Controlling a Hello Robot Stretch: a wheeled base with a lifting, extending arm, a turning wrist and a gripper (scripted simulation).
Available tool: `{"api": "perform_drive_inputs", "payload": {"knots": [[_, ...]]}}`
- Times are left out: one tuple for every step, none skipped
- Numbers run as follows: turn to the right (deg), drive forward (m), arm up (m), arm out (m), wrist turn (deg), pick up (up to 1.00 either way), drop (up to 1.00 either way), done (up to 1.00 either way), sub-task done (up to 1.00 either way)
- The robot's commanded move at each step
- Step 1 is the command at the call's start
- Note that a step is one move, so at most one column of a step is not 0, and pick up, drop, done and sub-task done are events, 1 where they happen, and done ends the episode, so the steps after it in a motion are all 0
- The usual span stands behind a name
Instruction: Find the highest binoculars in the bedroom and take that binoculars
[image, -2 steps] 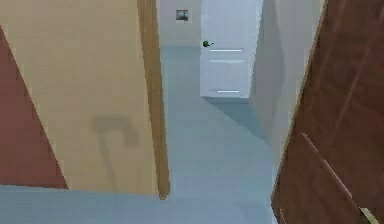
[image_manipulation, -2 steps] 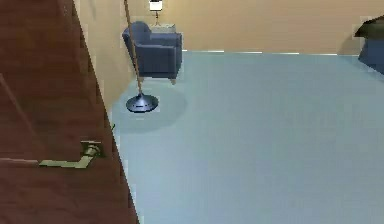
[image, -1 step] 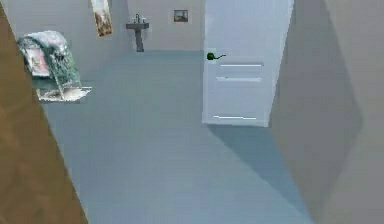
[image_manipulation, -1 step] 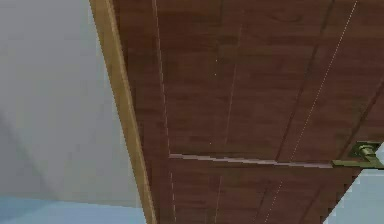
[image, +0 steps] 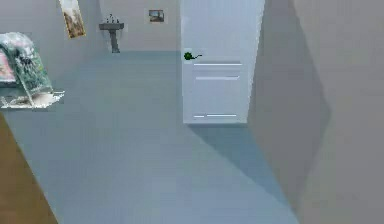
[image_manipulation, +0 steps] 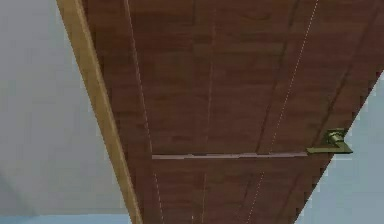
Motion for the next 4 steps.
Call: {"api": "perform_drive_inputs", "payload": {"knots": [[0.0, 0.4, 0.0, 0.0, 0.0, 0.0, 0.0, 0.0, 0.0], [-15.0, 0.0, 0.0, 0.0, 0.0, 0.0, 0.0, 0.0, 0.0], [0.0, 1.0, 0.0, 0.0, 0.0, 0.0, 0.0, 0.0, 0.0], [0.0, 0.45, 0.0, 0.0, 0.0, 0.0, 0.0, 0.0, 0.0]]}}
